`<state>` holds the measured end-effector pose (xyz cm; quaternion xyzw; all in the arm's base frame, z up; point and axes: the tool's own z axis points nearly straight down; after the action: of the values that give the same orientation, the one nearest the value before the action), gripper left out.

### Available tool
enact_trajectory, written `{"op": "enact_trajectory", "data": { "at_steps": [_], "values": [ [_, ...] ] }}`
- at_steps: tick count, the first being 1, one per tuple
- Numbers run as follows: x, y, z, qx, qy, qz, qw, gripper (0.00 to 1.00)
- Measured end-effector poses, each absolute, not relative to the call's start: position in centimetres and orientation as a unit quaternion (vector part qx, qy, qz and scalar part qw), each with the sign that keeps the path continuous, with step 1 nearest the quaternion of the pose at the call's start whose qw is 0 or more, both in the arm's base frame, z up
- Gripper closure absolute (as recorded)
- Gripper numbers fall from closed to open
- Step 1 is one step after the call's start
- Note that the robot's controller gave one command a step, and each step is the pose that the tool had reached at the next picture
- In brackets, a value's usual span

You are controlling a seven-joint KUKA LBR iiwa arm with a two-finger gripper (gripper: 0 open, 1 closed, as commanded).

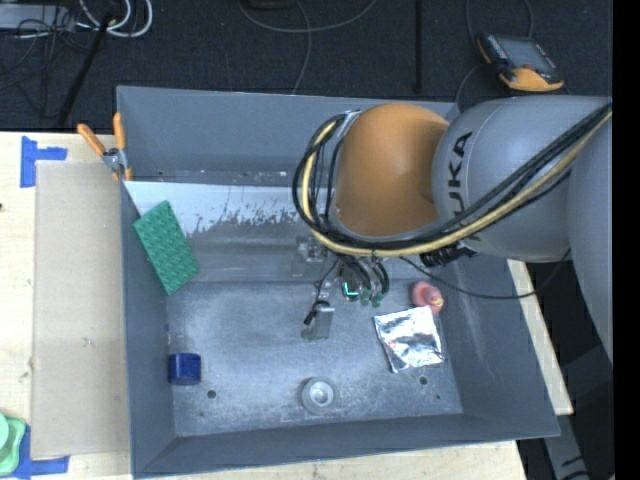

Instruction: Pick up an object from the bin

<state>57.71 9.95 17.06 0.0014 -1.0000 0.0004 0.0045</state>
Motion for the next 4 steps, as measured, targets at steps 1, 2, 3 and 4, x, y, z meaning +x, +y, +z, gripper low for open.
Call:
{"op": "enact_trajectory", "data": {
  "at_steps": [1,2,3,4],
  "values": [
    [51.5,16.5,6.5,-0.016,-1.0,0.0,0.005,0.0],
    [55.3,24.6,8.3,-0.057,-0.998,-0.002,-0.002,0.0],
    [53.0,24.7,6.9,0.044,-0.999,0.001,0.001,0.0],
    [54.7,24.6,7.0,0.027,-1.0,0.0,0.0,0.0]
  ]
}}
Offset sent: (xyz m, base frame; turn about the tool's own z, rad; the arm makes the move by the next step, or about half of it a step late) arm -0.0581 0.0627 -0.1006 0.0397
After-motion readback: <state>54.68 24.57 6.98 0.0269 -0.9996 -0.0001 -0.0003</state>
